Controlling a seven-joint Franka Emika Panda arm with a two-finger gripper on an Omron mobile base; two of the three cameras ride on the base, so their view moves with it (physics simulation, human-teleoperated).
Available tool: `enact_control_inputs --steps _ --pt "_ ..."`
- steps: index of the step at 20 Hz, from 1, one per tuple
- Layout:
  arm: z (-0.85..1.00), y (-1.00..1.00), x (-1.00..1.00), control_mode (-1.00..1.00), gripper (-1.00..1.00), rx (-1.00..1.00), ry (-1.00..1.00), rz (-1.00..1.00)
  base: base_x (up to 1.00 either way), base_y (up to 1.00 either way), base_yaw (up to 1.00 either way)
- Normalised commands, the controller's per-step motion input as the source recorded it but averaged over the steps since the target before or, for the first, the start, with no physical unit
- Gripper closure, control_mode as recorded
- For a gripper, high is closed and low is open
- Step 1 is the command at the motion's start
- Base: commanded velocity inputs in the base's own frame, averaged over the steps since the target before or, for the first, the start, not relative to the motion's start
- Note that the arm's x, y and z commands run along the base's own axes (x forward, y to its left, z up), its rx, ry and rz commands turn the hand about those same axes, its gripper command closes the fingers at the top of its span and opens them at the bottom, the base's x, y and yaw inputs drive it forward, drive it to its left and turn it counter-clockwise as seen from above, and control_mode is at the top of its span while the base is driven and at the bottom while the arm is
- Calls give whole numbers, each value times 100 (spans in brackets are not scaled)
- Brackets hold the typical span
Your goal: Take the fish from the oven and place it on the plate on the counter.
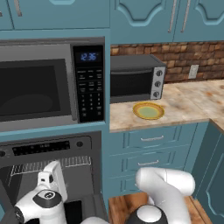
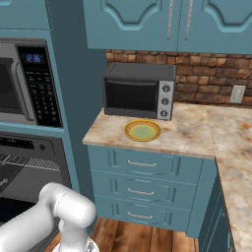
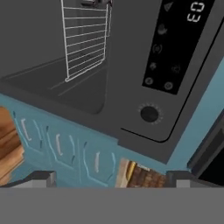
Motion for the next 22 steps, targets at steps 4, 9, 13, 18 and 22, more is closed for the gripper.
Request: enact_control_inputs --steps 4,9,13,18,22 --pt "-3 0 43 -100 -100 -1 -3 1 0 0 0" --pt "-26 0 35 -100 -100 -2 0 17 0 0 0" --pt "-65 0 2 -100 -100 -2 0 34 0 0 0" --pt "-32 -5 9 -100 -100 1 -3 27 0 0 0" --pt "0 -2 26 -100 -100 0 -4 7 0 0 0"
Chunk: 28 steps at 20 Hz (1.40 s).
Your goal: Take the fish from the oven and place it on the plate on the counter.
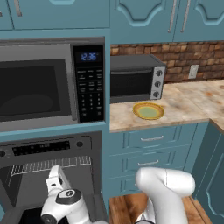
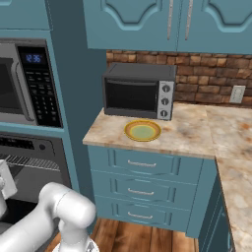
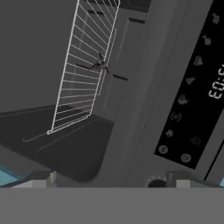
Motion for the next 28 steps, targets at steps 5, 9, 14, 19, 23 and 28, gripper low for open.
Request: enact_control_inputs --steps 5,9,14,19,23,28 --pt "-3 0 38 -100 -100 0 -1 1 0 0 0" --pt "-30 1 22 -100 -100 0 -1 0 0 0 0" --pt "-5 1 13 -100 -100 6 0 0 0 0 0" --pt "-7 0 16 -100 -100 1 -2 0 0 0 0" --pt "-18 0 10 -100 -100 0 0 0 0 0 0" --pt "-18 0 17 -100 -100 0 0 0 0 0 0"
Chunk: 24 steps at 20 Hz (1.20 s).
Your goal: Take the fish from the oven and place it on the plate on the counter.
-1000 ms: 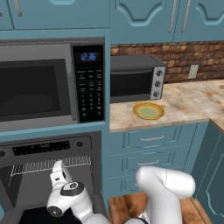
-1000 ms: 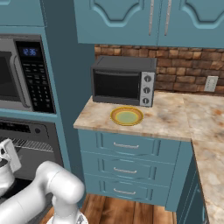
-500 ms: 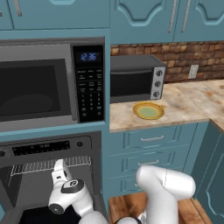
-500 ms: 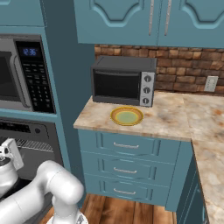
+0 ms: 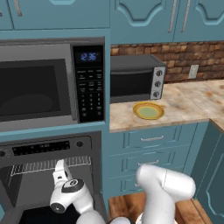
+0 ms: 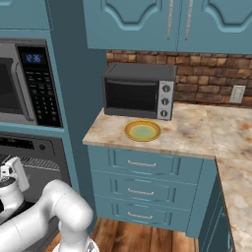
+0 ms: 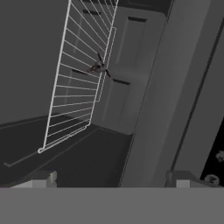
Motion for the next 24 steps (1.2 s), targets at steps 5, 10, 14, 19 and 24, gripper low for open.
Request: enact_control_inputs --steps 5,10,14,19,24 --pt "-22 0 31 -100 -100 0 0 0 0 0 0" --pt "-22 1 49 -100 -100 0 0 0 0 0 0" --pt "-25 1 51 -100 -100 0 1 0 0 0 0" --pt "-55 11 14 -100 -100 0 4 0 0 0 0" --pt "-61 12 2 -100 -100 0 5 0 0 0 0"
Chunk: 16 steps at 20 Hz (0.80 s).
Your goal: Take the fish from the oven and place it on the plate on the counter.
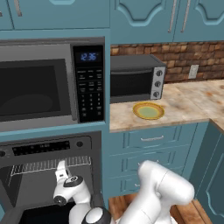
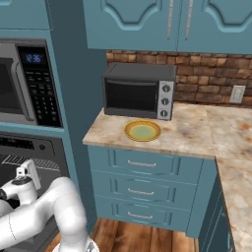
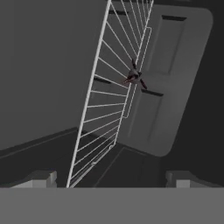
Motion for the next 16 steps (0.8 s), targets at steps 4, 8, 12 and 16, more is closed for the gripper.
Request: enact_control_inputs --steps 4,8,12,16 --pt "-33 1 39 -100 -100 0 0 0 0 0 0" --pt "-22 0 53 -100 -100 1 1 0 0 0 0" --pt "-12 2 66 -100 -100 0 0 0 0 0 0" --pt "-41 2 64 -100 -100 0 7 0 0 0 0"
